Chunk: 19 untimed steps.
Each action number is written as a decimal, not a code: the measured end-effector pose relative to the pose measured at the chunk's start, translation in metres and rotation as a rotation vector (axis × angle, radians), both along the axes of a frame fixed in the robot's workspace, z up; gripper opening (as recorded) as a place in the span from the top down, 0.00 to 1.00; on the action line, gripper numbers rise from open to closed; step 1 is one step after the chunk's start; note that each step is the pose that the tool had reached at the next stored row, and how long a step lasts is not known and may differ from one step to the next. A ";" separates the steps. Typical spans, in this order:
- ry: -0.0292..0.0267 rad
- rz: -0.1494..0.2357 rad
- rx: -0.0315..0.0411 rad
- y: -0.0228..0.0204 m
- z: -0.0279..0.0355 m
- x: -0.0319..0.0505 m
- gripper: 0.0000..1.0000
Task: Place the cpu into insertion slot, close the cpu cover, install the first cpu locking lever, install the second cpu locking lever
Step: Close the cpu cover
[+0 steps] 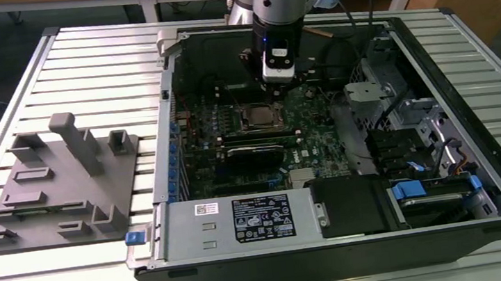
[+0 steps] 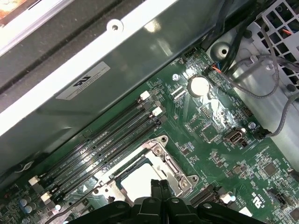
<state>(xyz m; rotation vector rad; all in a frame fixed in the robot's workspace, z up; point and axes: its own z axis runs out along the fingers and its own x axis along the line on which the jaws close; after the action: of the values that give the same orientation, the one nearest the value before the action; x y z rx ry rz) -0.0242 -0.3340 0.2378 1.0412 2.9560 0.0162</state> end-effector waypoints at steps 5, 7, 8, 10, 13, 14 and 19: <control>0.0000 0.000 0.0000 0.0000 0.0000 0.0000 0.90; 0.0000 0.000 0.0000 0.0000 0.0000 0.0000 0.90; 0.0000 0.000 0.0000 0.0000 0.0000 0.0000 0.90; 0.0000 0.001 -0.0001 0.0000 0.0000 0.0000 0.90; 0.0000 0.015 -0.0001 0.0000 0.0000 0.0000 0.90; 0.0000 0.026 0.0000 0.0000 0.0000 0.0000 0.90; 0.0000 0.109 0.0000 0.0000 -0.0005 0.0000 0.90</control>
<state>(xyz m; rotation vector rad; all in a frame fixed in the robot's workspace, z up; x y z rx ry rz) -0.0242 -0.3341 0.2374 0.8794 3.0087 0.0168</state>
